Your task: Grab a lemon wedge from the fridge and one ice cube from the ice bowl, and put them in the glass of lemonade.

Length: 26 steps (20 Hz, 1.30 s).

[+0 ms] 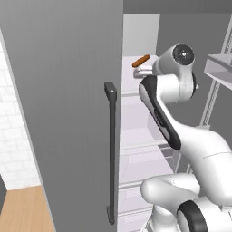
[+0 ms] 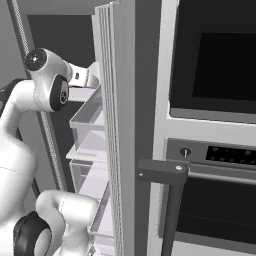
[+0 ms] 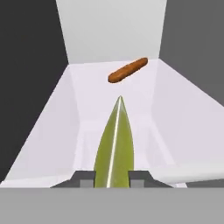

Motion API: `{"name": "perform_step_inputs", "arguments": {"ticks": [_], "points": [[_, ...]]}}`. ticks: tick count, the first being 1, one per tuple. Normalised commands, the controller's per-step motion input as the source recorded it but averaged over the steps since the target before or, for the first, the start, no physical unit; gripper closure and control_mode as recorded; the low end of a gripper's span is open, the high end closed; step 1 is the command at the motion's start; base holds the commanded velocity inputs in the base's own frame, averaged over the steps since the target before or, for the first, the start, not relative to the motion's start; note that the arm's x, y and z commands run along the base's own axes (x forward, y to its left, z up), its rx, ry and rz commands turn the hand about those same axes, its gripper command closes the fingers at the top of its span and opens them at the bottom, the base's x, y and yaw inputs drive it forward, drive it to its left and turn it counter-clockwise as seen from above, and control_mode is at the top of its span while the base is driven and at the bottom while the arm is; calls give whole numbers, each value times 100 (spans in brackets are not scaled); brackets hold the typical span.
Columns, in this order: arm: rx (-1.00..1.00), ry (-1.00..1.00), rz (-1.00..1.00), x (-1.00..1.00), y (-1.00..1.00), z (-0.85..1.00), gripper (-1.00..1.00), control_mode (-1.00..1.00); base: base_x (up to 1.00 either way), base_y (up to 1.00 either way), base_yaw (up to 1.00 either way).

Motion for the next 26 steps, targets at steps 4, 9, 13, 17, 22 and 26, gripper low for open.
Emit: {"name": "perform_step_inputs", "arguments": {"ticks": [4,9,13,17,22,26], "points": [[6,35,0,-100,15,-67,100,-100,0,0,0],[3,25,0,-100,-15,-100,100,-100,0,0,0],[1,0,0,-74,-23,-69,100,-100,0,0,0],[0,11,0,-50,3,-39,100,-100,0,0,0],[0,0,0,0,0,0,100,100,-94,17,0],[0,0,0,0,0,0,100,100,-100,33,0]]}}
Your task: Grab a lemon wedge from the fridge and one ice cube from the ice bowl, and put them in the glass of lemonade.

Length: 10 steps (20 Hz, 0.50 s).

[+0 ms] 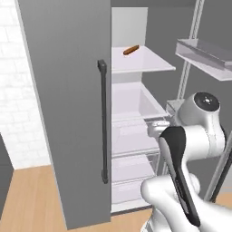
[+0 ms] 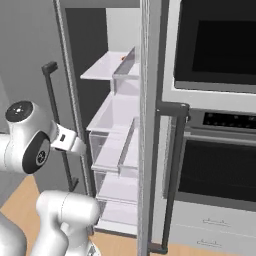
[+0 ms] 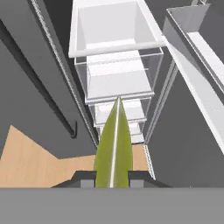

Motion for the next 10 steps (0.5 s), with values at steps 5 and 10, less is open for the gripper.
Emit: {"name": "perform_step_inputs", "arguments": {"ticks": [5,10], "points": [[0,0,0,0,0,0,100,100,-100,28,-33],[0,0,0,0,0,0,100,100,-71,-2,-84]]}}
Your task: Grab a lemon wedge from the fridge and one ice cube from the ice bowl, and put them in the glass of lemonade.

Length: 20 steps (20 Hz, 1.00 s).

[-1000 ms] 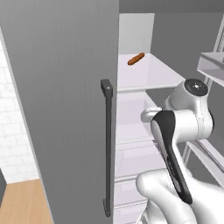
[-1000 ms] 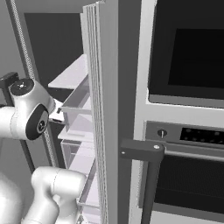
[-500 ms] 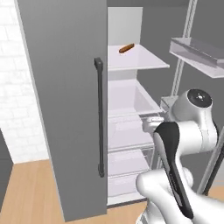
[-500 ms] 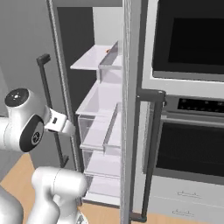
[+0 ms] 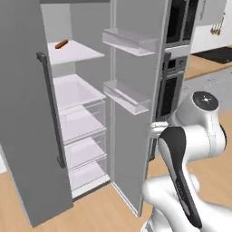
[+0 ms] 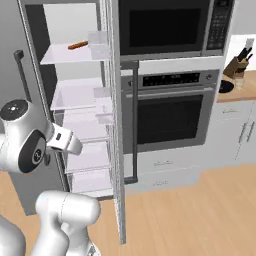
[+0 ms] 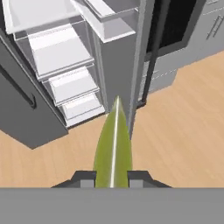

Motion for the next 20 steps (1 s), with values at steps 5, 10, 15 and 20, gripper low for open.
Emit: {"name": "perform_step_inputs", "arguments": {"ticks": [5,10,15,20], "points": [[0,0,0,0,0,0,100,100,7,-89,-72],[0,0,0,0,0,0,100,100,90,-100,-36],[0,0,0,0,0,0,100,100,100,-100,-2],[0,0,0,0,0,0,100,100,100,-86,0]]}}
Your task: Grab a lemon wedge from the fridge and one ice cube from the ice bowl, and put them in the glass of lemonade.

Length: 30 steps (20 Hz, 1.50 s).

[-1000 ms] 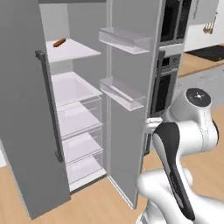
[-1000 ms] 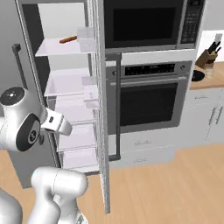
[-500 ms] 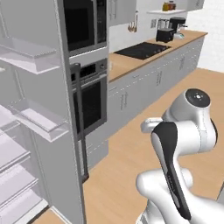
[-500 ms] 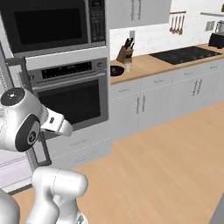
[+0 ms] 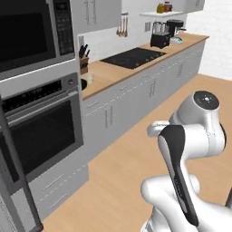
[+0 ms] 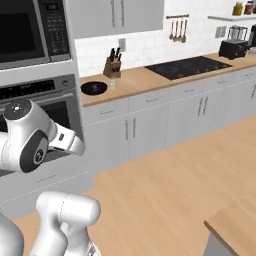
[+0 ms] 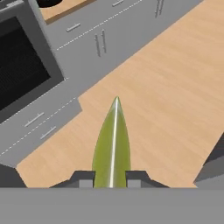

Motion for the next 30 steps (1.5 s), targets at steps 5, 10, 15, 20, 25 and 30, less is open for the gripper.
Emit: {"name": "perform_step_inputs", "arguments": {"ticks": [5,10,15,20,25,30], "points": [[0,0,0,0,0,0,100,100,100,-37,2],[0,0,0,0,0,0,100,100,100,0,17],[0,0,0,0,0,0,100,100,100,-1,24],[0,0,0,0,0,0,100,100,100,-18,30],[0,0,0,0,0,0,100,100,100,-51,28],[0,0,0,0,0,0,100,100,100,-33,42]]}}
